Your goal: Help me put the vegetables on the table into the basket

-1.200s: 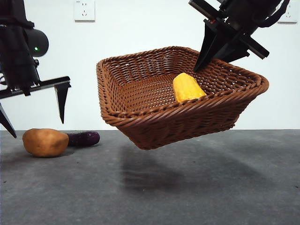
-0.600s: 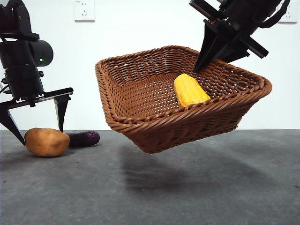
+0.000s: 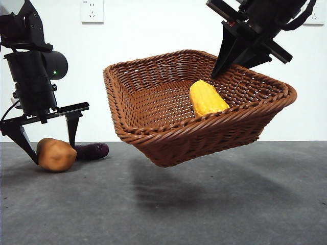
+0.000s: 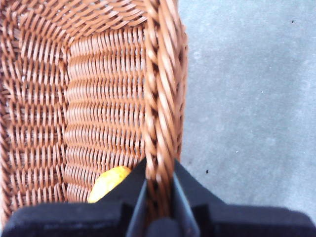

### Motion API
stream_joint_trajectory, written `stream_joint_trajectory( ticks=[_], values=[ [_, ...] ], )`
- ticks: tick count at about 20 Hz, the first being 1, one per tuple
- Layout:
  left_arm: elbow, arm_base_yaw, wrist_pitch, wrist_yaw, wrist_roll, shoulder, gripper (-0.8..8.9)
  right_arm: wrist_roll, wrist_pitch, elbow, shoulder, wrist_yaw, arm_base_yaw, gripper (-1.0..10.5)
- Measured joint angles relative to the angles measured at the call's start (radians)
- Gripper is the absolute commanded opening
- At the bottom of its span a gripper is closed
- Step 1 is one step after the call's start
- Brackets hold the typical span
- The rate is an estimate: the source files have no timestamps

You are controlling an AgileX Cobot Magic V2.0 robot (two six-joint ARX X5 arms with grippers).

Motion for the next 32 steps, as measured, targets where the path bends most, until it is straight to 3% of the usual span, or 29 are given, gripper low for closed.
stream_joint_trajectory(
  ticks=[3,7,12,14,17,23,27,32],
  values=[
    [0.0,0.0,-0.001,0.003,0.083,-0.001,-0.08,0.0,-0.003,0.0,0.0,0.002,0.0,-0.1],
    [0.0,0.013,-0.008,0.009,0.276,-0.097,-0.08,0.008,-0.016,0.0,0.0,0.031,0.0,-0.1],
    [0.0,0.041,-0.027,0.136,0.555,-0.34,-0.08,0.061,-0.04,0.0,0.021,0.034,0.0,-0.1],
    [0.0,0.008,-0.087,0.198,0.653,-0.425,-0.08,0.085,-0.055,0.0,0.05,0.033,0.0,-0.1],
    [0.0,-0.142,-0.148,0.211,0.766,-0.545,-0.07,0.118,-0.052,0.0,0.092,0.009,0.0,-0.1],
    [-0.086,-0.472,-0.119,0.11,0.835,-0.546,-0.08,0.159,-0.035,0.0,0.099,-0.035,0.008,-0.1],
    [-0.225,-0.521,0.026,0.104,0.816,-0.508,-0.08,0.162,-0.031,0.0,0.099,-0.052,0.008,-0.1],
    [-0.238,-0.551,0.068,0.104,0.761,-0.409,-0.08,0.162,-0.028,0.0,0.099,-0.053,0.008,-0.1]
  ],
)
